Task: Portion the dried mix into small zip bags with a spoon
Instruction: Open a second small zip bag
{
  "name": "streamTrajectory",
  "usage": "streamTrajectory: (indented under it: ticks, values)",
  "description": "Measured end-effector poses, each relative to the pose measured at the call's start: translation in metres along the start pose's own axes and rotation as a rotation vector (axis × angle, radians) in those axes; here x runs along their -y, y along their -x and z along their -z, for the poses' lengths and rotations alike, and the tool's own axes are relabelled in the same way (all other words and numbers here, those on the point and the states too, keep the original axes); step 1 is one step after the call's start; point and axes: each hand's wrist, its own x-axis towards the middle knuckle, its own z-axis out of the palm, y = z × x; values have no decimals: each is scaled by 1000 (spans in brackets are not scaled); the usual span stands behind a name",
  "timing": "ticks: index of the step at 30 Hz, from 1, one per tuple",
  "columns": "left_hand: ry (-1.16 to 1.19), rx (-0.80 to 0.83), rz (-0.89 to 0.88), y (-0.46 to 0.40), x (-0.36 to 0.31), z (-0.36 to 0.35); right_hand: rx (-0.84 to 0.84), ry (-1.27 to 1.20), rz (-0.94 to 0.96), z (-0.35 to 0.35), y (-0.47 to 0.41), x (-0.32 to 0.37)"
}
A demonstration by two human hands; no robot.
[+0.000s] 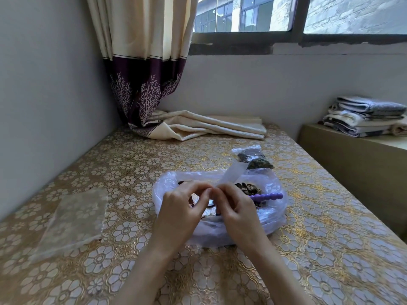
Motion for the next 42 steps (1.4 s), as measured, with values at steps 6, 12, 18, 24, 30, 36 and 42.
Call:
streamTrajectory:
  ticks: [6, 12, 18, 24, 30, 36, 42]
  values:
    - [32, -10, 101, 1, -1, -2, 16, 30, 27, 0, 0, 0]
    - [276, -95, 304, -3, 1, 3, 15, 55, 88, -3, 2, 3]
    - [106, -272, 217, -3, 0, 3, -266, 55, -79, 3, -1, -2]
    - [-154, -204, -1, 0, 0, 1, -344, -34, -122, 9, -2, 2]
    - [-70, 31, -173, -1, 1, 2, -338, -327, -263, 20, -6, 4]
    - [-274, 144, -323, -3, 9, 5, 7, -662, -318, 27, -7, 6]
    - [-410, 211, -368, -2, 11, 7, 248, -643, -323, 30, -5, 9]
